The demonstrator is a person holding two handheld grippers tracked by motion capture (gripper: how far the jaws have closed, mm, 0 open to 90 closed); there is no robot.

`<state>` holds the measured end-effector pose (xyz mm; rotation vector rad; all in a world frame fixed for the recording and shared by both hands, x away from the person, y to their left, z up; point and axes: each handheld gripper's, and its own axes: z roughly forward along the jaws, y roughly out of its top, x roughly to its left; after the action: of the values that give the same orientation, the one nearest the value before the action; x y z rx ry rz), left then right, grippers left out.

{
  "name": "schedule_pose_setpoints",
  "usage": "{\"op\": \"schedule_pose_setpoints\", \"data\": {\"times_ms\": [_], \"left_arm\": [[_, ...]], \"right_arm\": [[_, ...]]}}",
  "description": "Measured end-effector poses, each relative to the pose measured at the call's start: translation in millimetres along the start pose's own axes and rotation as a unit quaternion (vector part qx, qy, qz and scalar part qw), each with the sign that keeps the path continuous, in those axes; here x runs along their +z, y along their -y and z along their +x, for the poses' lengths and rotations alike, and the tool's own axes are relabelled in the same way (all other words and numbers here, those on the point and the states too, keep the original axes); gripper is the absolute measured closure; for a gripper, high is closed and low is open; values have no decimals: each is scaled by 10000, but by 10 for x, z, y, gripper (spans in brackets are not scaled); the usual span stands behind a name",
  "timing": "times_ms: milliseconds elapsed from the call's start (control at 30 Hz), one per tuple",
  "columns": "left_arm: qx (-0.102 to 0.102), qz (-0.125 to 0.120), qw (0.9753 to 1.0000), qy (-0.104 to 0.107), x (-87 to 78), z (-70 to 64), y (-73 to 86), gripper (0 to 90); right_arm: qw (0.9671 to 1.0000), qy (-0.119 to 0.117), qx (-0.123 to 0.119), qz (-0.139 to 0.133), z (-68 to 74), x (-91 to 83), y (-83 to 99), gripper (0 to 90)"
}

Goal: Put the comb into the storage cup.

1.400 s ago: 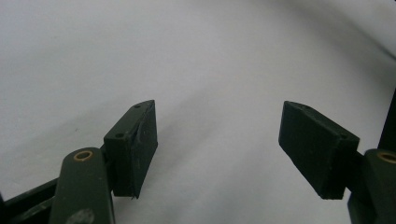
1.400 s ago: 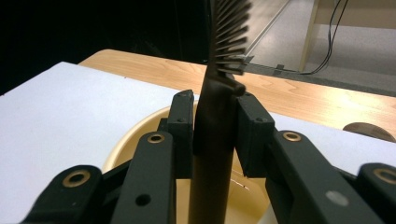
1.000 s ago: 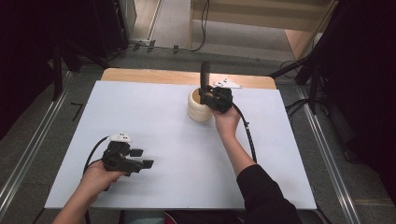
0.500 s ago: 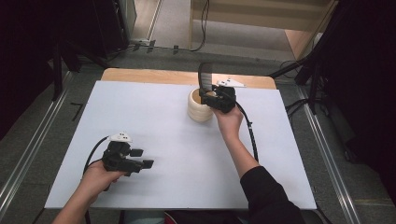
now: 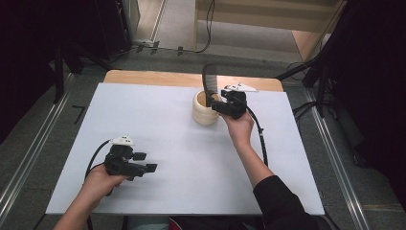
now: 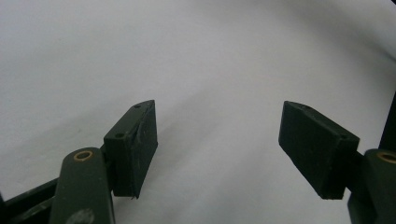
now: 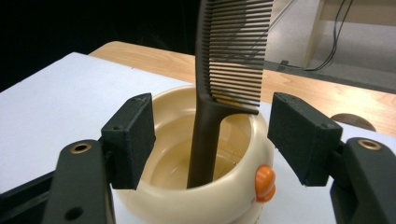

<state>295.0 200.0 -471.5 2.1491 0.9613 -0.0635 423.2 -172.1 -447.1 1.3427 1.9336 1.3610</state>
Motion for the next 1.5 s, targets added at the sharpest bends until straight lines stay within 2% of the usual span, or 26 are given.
{"op": "schedule_pose_setpoints", "data": {"times_ms": [367,600,933,1233,1500], "left_arm": [[-37,-60,10000,-26,-8,22,-11,289],[-53,-49,10000,-50,-10,34,-12,289],[-72,-114,9999,-61,-14,75,-35,289],[-15,-106,9999,-25,-6,79,-52,289],[-5,-84,10000,-47,-11,83,-45,289]], "right_arm": [[9998,-192,-22,-23,-5,-161,49,277],[9998,-164,-73,-24,17,-248,92,276],[9993,-366,36,-95,-17,-367,173,277],[9990,-429,-108,-112,0,-469,287,273],[9981,-601,-139,-62,45,-529,338,271]]}}
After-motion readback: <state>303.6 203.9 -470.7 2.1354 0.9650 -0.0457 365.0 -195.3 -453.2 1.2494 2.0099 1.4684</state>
